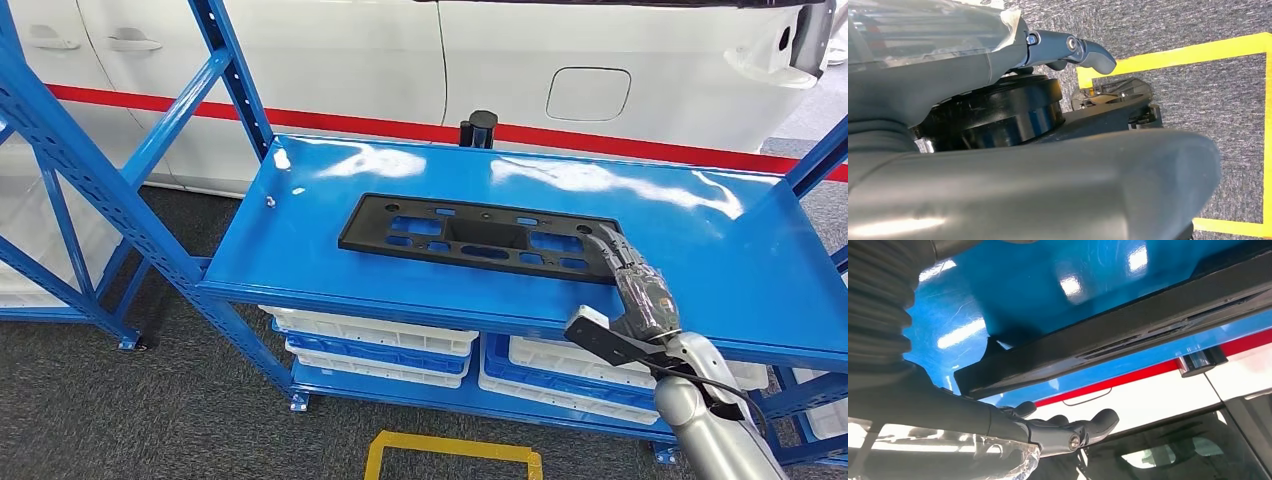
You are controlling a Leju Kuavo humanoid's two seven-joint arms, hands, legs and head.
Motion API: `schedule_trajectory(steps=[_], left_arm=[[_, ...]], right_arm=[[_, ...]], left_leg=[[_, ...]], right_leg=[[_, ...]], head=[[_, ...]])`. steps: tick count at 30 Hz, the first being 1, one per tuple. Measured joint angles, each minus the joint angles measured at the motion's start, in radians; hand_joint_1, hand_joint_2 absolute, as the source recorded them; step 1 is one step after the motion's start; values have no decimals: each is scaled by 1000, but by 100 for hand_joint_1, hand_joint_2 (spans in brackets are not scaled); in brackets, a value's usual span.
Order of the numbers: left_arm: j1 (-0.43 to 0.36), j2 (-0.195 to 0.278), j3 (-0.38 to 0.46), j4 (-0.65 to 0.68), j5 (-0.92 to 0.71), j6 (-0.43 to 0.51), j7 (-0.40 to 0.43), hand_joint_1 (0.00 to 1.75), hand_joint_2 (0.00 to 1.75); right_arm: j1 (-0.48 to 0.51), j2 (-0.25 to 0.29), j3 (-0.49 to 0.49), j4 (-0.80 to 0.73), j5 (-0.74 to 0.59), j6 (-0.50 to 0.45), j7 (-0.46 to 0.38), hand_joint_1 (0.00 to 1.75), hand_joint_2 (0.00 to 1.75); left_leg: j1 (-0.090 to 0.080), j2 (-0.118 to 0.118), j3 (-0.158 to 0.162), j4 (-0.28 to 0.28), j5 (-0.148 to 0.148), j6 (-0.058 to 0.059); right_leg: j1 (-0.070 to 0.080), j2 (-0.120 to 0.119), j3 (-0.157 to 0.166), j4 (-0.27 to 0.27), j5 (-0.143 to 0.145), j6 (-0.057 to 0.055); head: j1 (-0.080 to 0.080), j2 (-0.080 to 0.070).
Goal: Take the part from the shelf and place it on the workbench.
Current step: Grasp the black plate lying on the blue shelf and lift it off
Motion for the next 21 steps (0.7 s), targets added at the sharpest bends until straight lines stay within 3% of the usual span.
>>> schedule_trajectory(steps=[7, 21], left_arm=[[-3, 0, -38, 0, -52, -10, 15, 0, 0], [-9, 0, -69, 8, -53, -16, 17, 0, 0]], right_arm=[[30, -17, -78, 0, 49, -118, 55, 0, 175], [33, 6, -156, 13, 88, -122, 23, 0, 175]], left_leg=[[-1, -4, -2, 0, 1, 1], [-3, -3, -3, 0, 0, 2]], right_leg=[[0, -5, -1, 0, 0, 0], [0, -2, -3, 0, 0, 0]], head=[[0, 0], [0, 0]])
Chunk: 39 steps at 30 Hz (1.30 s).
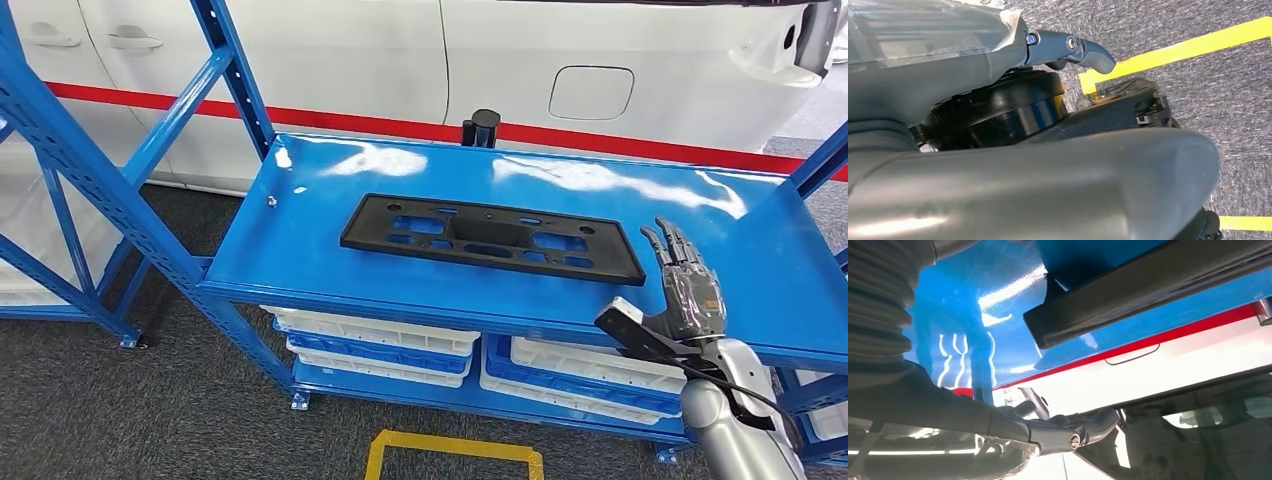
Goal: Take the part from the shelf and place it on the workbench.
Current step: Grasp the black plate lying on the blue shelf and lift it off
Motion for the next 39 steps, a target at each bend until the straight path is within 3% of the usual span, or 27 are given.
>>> schedule_trajectory(steps=[21, 35, 36, 39], left_arm=[[-1, 0, -8, 0, -1, -2, 1, 0, 0], [-2, -2, -14, 0, 9, -2, 3, 0, 0], [-2, -2, -14, 0, 10, -2, 3, 0, 0], [-2, -2, -16, 1, 10, -2, 5, 0, 0]], right_arm=[[-47, 55, 18, 44, 41, 12, -18, 0, 175], [-209, 129, 92, 225, 50, -1, -43, 0, 175], [-219, 134, 96, 237, 50, -2, -43, 16, 175], [-244, 147, 108, 275, 47, -6, -42, 142, 175]], left_leg=[[-1, 0, 0, 0, 0, 0], [-1, 0, 0, 0, 1, 1], [-1, 0, 0, 0, 1, 1], [-1, 0, 0, 0, 1, 1]], right_leg=[[0, 0, 0, 0, 0, 0], [0, 0, 0, 0, 0, 0], [0, 0, 0, 0, 0, 0], [0, 0, 0, 0, 0, 0]], head=[[0, 0], [0, 0], [0, 0], [0, 0]])
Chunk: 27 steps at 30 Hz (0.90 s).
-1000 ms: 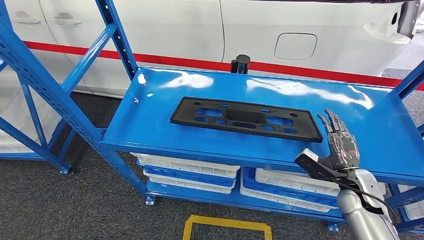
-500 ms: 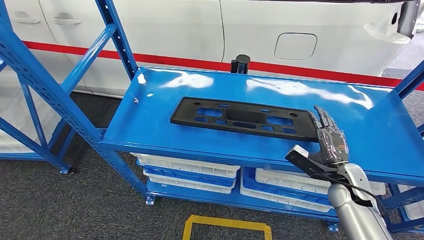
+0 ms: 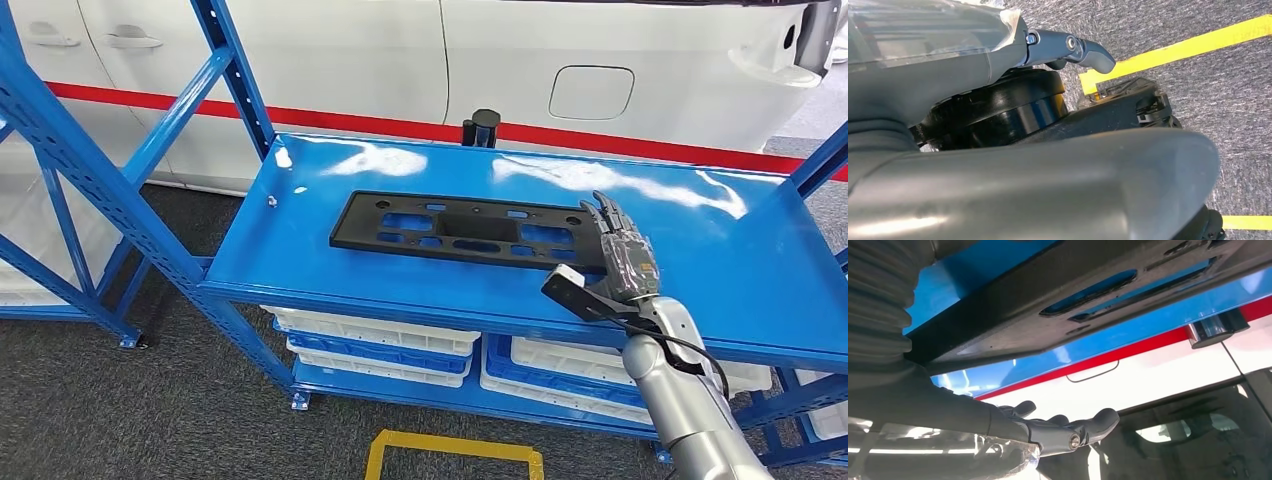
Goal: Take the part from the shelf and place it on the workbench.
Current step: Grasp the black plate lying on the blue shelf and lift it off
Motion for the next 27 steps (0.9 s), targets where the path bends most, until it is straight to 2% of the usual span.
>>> schedule_trajectory(steps=[1, 8, 12, 16, 27], left_arm=[[0, 0, -1, 0, 0, 0, 1, 0, 0], [-2, 0, -10, 0, -5, -1, -7, 0, 0], [-1, 0, -13, 0, -8, -1, -27, 0, 175], [-1, 0, -13, 0, -4, 0, -36, 0, 0], [-1, 0, -13, 1, 7, -3, -42, 0, 0]], right_arm=[[-9, 4, 2, 15, -1, -2, 2, 169, 175], [-69, 16, 10, 146, -24, -33, -7, 166, 175], [-106, 17, 12, 207, -29, -50, -24, 153, 175], [-126, 17, 14, 236, -35, -55, -36, 154, 175], [-134, 13, 23, 248, -65, -91, -67, 161, 175]], left_leg=[[0, 0, 0, 0, 0, 0], [-1, 0, 1, 0, 0, 0], [-1, 0, 2, 0, 0, 0], [-2, 0, 3, 0, 0, 1], [-3, -1, 3, 0, 1, 1]], right_leg=[[0, 0, 0, 0, 0, 0], [0, 0, 0, 0, 0, 0], [0, 0, 1, 0, 0, 0], [0, 0, 1, 0, 0, 0], [0, 0, 1, 0, 0, 0]], head=[[0, 0], [0, 0], [0, 0], [0, 0], [0, 0]])
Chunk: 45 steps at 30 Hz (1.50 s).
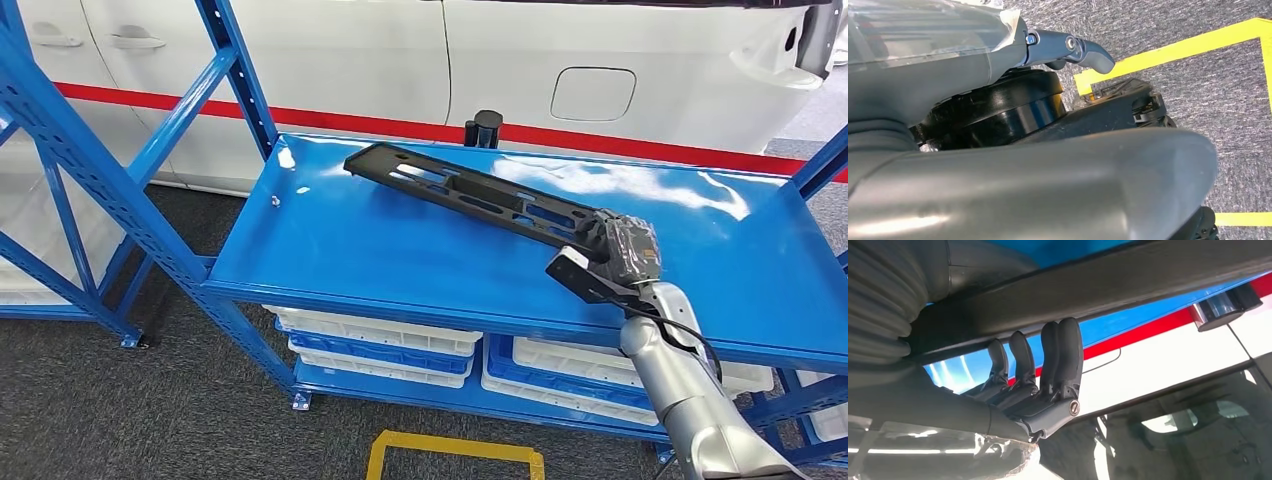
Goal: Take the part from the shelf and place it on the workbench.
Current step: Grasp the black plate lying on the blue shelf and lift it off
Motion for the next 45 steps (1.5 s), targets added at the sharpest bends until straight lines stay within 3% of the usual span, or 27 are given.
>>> schedule_trajectory(steps=[13, 20, 27, 34, 41, 45], left_arm=[[0, 0, 0, 0, 0, 0, -2, 0, 0], [0, 0, 0, 1, 3, 1, -4, 0, 0], [1, 1, 0, 4, 22, 3, -19, 0, 0], [1, 8, 0, 5, 27, 7, -30, 0, 0], [-6, 12, 1, 5, 55, 21, -51, 0, 0], [-6, 12, 2, 5, 65, 32, -56, 0, 175]], right_arm=[[2, -3, 3, -4, -1, 0, 0, 160, 175], [7, -8, 2, -25, -33, -1, -10, 171, 175], [50, -10, -10, -168, -177, 13, -73, 175, 175], [129, -33, -71, -450, -373, 12, -119, 175, 175], [83, -60, -97, -577, -386, 32, -132, 175, 175], [28, -56, -88, -611, -356, 9, -114, 175, 175]], left_leg=[[0, 0, 0, 0, 0, 0], [0, 0, 0, 0, 0, 0], [-1, 0, -3, 0, 0, 0], [-1, 0, -8, 0, 1, 1], [-1, 2, -9, 0, 1, 1], [0, 2, -9, 0, 2, 2]], right_leg=[[0, 0, 0, 0, 0, 0], [0, 0, 0, 0, 0, 0], [0, 0, -3, 0, 0, 0], [0, -1, -7, 1, 0, 0], [0, 0, -8, 1, 1, 0], [0, -1, -8, 1, 1, 0]], head=[[0, 0], [0, 0], [0, 0], [0, 0], [0, 0], [0, 0]])
